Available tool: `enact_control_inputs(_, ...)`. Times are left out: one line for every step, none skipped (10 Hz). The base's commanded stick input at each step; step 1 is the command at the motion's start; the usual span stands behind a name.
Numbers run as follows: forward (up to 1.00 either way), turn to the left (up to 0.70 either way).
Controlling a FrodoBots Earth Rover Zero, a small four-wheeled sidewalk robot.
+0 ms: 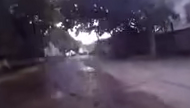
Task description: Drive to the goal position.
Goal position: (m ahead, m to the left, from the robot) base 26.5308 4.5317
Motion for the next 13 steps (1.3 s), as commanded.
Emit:
enact_control_inputs(0.70,0.00)
enact_control_inputs(0.70,0.00)
enact_control_inputs(0.70,0.00)
enact_control_inputs(0.70,-0.07)
enact_control_inputs(0.70,-0.27)
enact_control_inputs(0.70,-0.35)
enact_control_inputs(0.70,-0.35)
enact_control_inputs(0.70,-0.35)
enact_control_inputs(0.70,-0.35)
enact_control_inputs(0.70,-0.14)
enact_control_inputs(0.70,0.00)
enact_control_inputs(0.70,0.00)
enact_control_inputs(0.70,0.00)
